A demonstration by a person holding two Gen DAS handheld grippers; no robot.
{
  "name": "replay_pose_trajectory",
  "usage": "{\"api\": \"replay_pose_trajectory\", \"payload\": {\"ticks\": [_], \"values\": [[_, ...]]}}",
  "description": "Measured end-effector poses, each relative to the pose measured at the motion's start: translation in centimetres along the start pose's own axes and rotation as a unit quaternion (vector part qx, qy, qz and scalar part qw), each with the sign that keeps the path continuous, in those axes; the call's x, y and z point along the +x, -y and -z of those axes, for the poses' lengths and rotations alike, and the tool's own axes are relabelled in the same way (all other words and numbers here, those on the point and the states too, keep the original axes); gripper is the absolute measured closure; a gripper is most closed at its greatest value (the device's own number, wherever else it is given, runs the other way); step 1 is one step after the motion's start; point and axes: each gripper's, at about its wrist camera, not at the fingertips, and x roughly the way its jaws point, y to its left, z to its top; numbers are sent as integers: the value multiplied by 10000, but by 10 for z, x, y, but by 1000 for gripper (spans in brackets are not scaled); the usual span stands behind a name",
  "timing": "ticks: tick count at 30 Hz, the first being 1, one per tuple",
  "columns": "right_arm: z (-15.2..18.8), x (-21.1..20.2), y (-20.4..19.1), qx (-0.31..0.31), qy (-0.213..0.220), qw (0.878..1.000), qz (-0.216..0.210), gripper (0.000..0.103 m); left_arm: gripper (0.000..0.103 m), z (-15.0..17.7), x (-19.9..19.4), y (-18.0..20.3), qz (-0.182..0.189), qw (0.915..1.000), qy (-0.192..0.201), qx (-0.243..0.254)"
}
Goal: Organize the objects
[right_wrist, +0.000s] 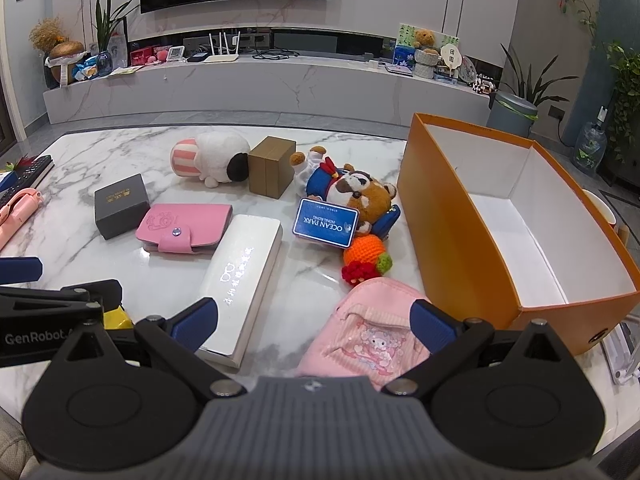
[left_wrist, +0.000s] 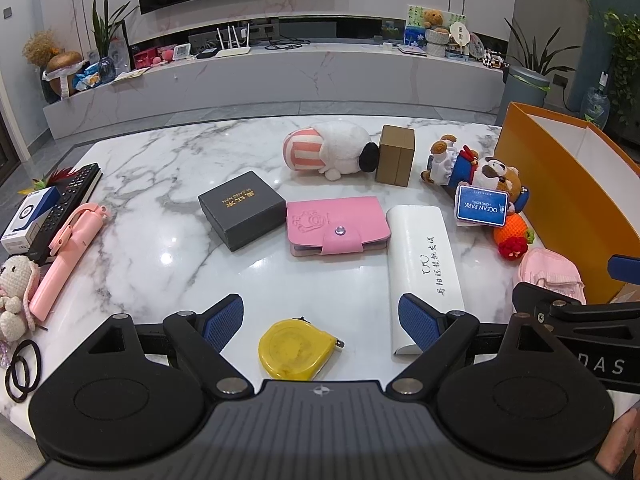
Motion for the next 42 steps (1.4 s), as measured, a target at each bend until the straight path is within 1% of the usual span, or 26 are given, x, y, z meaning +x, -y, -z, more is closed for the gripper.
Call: {"api": "replay_pose_trajectory", "payload": {"ticks": [15,19,21,24,26,29,32,36,39,42], "values": [[1,1,1,11,-8,10000,-4,1,1,1,1,0,11,10000,-9,17],[1,1,1,10,-7,10000,-3,1,1,4,3,-4,118,9999,-80,-35],[1,1,2,-3,-16,10000,19,1,1,2,6,-16,162,9993,-177,-271],[2,1,8,-12,-17,10000,85,1,1,0,9,-44,177,9953,-298,-904],[2,1,12,27,1,9999,108,1,1,-1,9,-59,76,9923,-317,-1193],[4,3,17,65,-6,9999,108,1,1,-2,11,-71,-178,9902,-362,-1337],[4,7,15,-5,-8,10000,-49,1,1,-1,16,-70,-265,9904,-476,-1271],[3,9,5,-250,64,9994,-231,1,1,3,22,-53,-291,9943,-668,-781],[1,12,2,-299,70,9992,-264,1,1,8,29,-41,-289,9951,-823,-469],[-2,15,4,-256,80,9993,-242,1,1,12,37,-34,-253,9945,-944,-386]]}}
